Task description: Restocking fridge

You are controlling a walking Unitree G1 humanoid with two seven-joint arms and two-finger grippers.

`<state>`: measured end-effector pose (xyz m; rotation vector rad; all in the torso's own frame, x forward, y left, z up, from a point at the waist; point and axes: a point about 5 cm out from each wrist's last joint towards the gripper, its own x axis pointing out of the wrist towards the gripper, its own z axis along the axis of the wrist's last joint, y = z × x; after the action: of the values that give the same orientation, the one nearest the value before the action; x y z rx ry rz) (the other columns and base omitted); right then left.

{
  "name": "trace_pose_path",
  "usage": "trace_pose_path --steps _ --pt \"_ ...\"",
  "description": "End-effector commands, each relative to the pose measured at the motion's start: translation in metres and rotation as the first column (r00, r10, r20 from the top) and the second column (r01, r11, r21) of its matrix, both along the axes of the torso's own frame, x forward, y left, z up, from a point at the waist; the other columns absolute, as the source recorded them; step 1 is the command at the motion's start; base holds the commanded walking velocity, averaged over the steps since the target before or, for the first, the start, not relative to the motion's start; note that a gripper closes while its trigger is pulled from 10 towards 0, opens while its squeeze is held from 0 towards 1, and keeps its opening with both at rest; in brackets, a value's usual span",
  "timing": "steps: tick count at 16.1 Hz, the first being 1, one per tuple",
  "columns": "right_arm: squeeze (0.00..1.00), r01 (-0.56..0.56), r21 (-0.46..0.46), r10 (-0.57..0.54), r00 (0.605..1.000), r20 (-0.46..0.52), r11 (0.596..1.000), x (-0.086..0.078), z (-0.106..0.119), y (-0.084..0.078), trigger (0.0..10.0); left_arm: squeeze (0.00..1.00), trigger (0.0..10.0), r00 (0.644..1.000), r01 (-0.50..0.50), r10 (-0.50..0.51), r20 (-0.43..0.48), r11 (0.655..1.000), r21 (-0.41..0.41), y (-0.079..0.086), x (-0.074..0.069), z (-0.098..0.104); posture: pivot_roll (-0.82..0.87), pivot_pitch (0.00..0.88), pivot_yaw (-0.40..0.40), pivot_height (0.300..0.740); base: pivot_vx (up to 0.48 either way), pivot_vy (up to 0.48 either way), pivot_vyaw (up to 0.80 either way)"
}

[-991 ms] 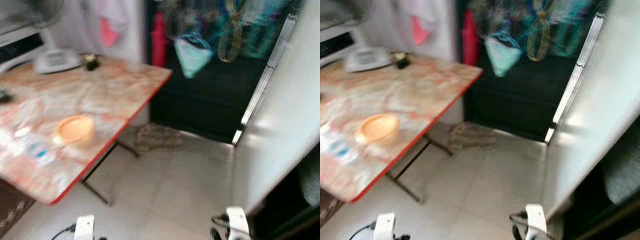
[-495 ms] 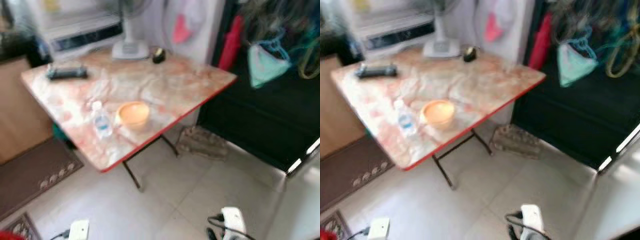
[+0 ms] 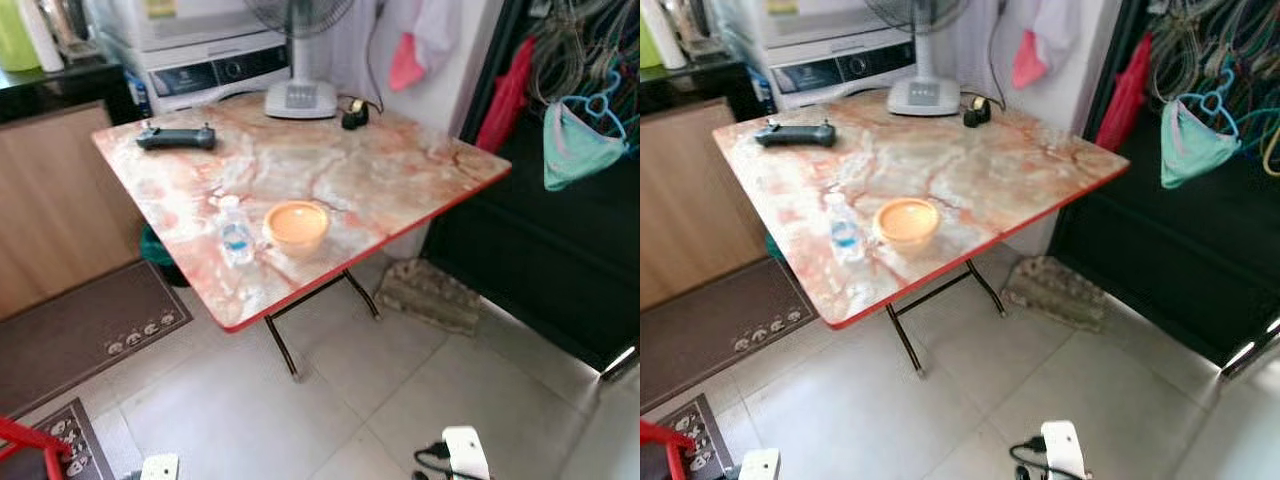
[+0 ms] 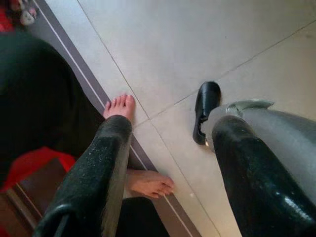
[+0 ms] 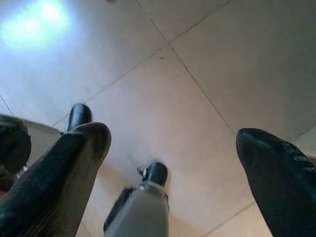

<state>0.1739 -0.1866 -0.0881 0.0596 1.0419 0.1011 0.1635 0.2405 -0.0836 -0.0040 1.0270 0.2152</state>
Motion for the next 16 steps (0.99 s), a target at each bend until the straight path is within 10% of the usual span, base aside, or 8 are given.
trace_pose_path --steps 1,7,10,16 --pt "0.00 0.001 -0.007 -0.001 1.000 -0.014 1.000 -0.008 -0.003 -0.003 10.0 0.00 10.0 1.000 -0.005 0.005 -0.005 1.000 0.020 0.000 -0.008 -0.003 0.12 0.000 -0.035 0.740 0.000 0.000 0.00" --pt "0.00 -0.006 -0.003 0.006 0.998 -0.061 1.000 -0.036 -0.013 -0.004 10.0 0.00 10.0 0.990 -0.046 0.037 0.137 0.997 0.067 0.002 -0.018 -0.002 0.14 0.000 -0.046 0.740 0.000 0.000 0.00" --pt "0.00 0.001 0.000 -0.001 0.997 -0.076 1.000 -0.046 -0.016 -0.004 10.0 0.00 10.0 0.879 0.001 -0.075 0.471 0.988 0.154 0.000 0.040 0.040 0.14 0.000 -0.034 0.740 0.000 0.000 0.00" --pt "0.00 0.005 0.005 -0.004 0.994 -0.106 1.000 -0.061 -0.021 -0.002 10.0 0.00 10.0 0.744 0.034 -0.199 0.638 0.965 0.261 -0.002 0.049 0.071 0.16 0.000 -0.022 0.740 0.000 0.000 0.00"
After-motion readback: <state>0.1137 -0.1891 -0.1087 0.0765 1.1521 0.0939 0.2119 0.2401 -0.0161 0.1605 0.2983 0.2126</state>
